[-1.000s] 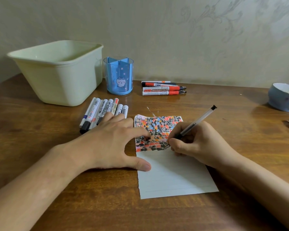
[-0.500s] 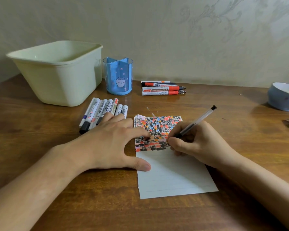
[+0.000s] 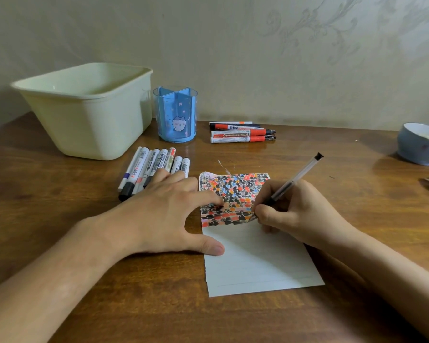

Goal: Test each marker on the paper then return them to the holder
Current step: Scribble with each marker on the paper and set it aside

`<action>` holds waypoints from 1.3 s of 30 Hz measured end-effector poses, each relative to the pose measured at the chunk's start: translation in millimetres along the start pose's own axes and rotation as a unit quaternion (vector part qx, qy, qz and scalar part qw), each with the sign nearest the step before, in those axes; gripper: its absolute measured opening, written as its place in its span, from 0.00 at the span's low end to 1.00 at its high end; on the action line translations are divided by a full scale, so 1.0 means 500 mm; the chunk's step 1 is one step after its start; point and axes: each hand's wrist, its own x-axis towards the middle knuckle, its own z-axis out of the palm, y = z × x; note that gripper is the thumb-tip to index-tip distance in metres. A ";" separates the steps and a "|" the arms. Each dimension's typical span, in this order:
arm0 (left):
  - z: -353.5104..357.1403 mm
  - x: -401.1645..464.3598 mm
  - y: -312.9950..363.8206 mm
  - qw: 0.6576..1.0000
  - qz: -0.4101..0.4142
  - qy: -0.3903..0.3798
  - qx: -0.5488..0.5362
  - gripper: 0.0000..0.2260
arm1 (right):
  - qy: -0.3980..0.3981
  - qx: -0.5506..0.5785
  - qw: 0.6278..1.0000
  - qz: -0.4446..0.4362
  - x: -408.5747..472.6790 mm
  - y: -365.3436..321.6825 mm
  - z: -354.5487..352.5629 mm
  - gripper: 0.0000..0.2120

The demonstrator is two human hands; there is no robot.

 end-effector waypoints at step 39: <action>-0.025 -0.014 0.022 0.947 -0.001 0.282 -0.150 0.08 | 0.058 0.321 0.945 0.033 -0.002 -0.034 -0.025 0.07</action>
